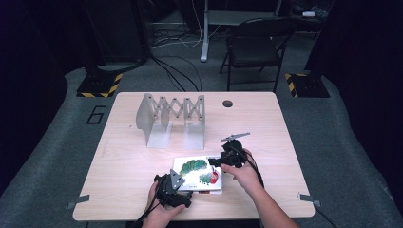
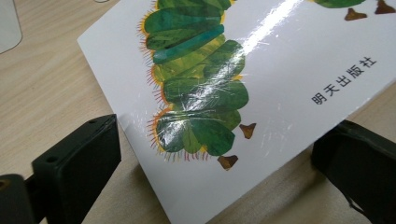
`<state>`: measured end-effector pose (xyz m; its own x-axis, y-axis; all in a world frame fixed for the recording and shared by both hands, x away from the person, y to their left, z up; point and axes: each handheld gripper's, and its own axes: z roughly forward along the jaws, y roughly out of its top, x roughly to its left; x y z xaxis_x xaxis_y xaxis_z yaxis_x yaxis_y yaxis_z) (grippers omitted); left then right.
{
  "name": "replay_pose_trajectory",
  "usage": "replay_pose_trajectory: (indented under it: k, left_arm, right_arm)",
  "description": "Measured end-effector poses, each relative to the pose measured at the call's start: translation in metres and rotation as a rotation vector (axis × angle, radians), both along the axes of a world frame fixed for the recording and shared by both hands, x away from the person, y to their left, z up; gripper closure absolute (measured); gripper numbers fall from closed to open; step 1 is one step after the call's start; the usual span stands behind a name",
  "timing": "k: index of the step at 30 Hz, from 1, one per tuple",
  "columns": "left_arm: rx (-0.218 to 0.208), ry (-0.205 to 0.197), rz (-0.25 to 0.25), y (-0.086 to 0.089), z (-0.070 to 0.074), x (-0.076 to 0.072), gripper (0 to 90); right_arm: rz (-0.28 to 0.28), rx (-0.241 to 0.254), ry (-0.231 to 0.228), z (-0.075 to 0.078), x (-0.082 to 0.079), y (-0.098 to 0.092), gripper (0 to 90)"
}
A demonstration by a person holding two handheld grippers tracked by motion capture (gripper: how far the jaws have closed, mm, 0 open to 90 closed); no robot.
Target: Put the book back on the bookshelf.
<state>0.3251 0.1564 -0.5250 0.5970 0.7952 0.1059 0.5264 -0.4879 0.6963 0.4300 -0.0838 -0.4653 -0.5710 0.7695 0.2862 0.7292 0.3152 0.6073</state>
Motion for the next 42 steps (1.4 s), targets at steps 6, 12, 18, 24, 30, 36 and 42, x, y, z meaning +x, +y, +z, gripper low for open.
replay_pose_trajectory:
  k: [6,12,18,24,30,36,42]
  left_arm:
    - [0.015,-0.006,-0.016,-0.001,0.001,-0.001,4.8]
    - [0.042,-0.051,-0.030,-0.004,0.002,-0.006,8.1]
    - [0.046,-0.053,-0.036,-0.004,0.003,-0.006,8.6]
    - [0.058,-0.075,-0.045,-0.005,0.003,-0.009,9.8]
    - [0.084,-0.124,-0.084,-0.008,0.003,-0.014,19.1]
    - [0.064,-0.140,-0.077,-0.007,0.001,-0.015,18.9]
    - [0.057,-0.136,-0.075,-0.007,0.000,-0.015,19.0]
  right_arm:
    - [0.000,0.000,-0.001,0.000,0.000,0.000,32.9]
    - [-0.001,-0.002,0.000,0.000,0.000,0.000,32.9]
    - [0.007,-0.004,-0.012,-0.002,0.001,-0.001,32.9]
    - [0.010,-0.007,-0.009,-0.003,0.002,-0.001,32.8]
    - [0.007,-0.005,-0.012,-0.003,0.002,-0.001,32.8]
    - [0.003,-0.003,0.006,-0.004,0.002,-0.001,32.9]
    - [-0.009,0.002,0.042,-0.006,0.011,-0.005,32.1]
